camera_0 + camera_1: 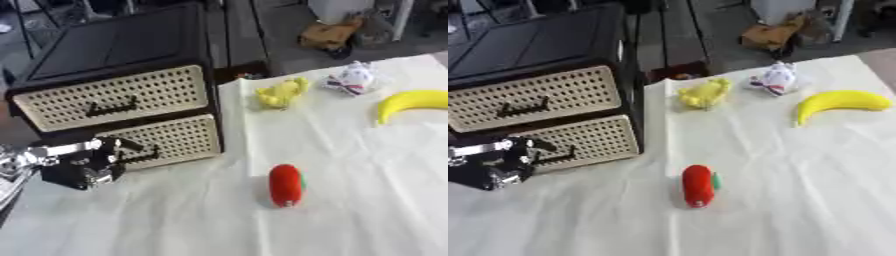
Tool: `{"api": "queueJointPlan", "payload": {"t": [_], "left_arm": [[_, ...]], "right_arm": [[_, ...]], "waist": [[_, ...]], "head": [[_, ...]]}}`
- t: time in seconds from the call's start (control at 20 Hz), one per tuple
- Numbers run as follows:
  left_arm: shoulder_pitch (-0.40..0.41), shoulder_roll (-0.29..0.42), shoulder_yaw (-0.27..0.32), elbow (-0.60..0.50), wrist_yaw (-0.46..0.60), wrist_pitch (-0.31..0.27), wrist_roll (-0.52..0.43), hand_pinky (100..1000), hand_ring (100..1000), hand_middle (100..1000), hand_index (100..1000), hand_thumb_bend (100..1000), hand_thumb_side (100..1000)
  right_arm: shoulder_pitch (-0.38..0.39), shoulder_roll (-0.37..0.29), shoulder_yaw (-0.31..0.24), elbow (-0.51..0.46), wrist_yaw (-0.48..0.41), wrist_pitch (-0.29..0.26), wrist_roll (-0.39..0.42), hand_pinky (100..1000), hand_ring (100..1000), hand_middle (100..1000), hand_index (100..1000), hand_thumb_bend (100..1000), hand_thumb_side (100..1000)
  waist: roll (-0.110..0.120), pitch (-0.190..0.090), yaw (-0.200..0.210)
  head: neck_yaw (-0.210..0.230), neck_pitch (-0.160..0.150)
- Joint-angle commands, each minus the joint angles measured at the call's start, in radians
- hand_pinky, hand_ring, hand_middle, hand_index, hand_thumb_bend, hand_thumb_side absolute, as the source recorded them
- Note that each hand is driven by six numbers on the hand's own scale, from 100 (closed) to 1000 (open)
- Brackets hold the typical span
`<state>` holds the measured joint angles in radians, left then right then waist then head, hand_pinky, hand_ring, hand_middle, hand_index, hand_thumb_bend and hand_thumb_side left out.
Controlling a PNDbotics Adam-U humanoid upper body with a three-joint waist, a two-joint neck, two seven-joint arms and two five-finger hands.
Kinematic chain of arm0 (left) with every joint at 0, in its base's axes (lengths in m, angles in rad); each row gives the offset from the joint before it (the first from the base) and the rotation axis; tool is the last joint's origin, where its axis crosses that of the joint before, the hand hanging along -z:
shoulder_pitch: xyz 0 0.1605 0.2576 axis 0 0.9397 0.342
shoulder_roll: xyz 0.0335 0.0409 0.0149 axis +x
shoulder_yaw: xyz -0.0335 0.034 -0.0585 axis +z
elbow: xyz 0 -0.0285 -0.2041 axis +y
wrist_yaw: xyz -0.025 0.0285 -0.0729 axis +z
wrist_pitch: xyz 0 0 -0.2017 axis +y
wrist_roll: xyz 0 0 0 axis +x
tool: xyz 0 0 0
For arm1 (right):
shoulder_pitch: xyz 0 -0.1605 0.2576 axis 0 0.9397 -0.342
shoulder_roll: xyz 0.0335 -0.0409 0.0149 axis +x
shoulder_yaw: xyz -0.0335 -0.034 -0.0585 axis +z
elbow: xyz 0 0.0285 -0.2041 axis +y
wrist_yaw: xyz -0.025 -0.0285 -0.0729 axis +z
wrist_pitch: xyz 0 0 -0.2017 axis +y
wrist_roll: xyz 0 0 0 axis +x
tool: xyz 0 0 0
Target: Pick up objects from table and place into drawer.
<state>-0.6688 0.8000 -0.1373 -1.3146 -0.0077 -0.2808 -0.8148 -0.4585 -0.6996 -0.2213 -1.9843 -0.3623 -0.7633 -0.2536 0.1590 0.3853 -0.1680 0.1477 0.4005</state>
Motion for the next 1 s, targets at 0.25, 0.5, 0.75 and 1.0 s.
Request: {"api": "queueJointPlan", "payload": {"t": [0.25, 0.5, 0.75, 1.0], "left_arm": [[-0.009, 0.018, 0.016, 0.0, -0.011, -0.003, -0.038, 100, 100, 100, 928, 100, 572], [-0.009, 0.02, 0.012, -0.013, -0.074, -0.016, -0.014, 100, 100, 100, 925, 100, 566], [-0.01, 0.026, 0.007, -0.04, -0.161, -0.032, 0.037, 100, 100, 100, 891, 100, 560], [-0.007, 0.026, 0.001, -0.055, -0.227, -0.048, 0.076, 100, 100, 100, 881, 100, 553]], "right_arm": [[-0.008, -0.016, -0.012, -0.016, 0.0, 0.002, 0.003, 638, 794, 740, 865, 100, 1000], [-0.006, -0.014, -0.015, -0.016, 0.001, 0.002, -0.003, 638, 794, 739, 865, 100, 1000], [-0.005, -0.012, -0.017, -0.016, 0.002, 0.001, -0.007, 638, 793, 739, 865, 100, 1000], [-0.005, -0.01, -0.017, -0.016, 0.002, 0.002, -0.008, 638, 794, 739, 865, 100, 1000]], "waist": [[-0.005, -0.015, -0.004], [-0.009, -0.016, -0.004], [-0.014, -0.016, -0.004], [-0.014, -0.015, -0.004]], "head": [[-0.002, -0.015], [0.0, -0.043], [0.003, -0.046], [0.003, -0.044]]}}
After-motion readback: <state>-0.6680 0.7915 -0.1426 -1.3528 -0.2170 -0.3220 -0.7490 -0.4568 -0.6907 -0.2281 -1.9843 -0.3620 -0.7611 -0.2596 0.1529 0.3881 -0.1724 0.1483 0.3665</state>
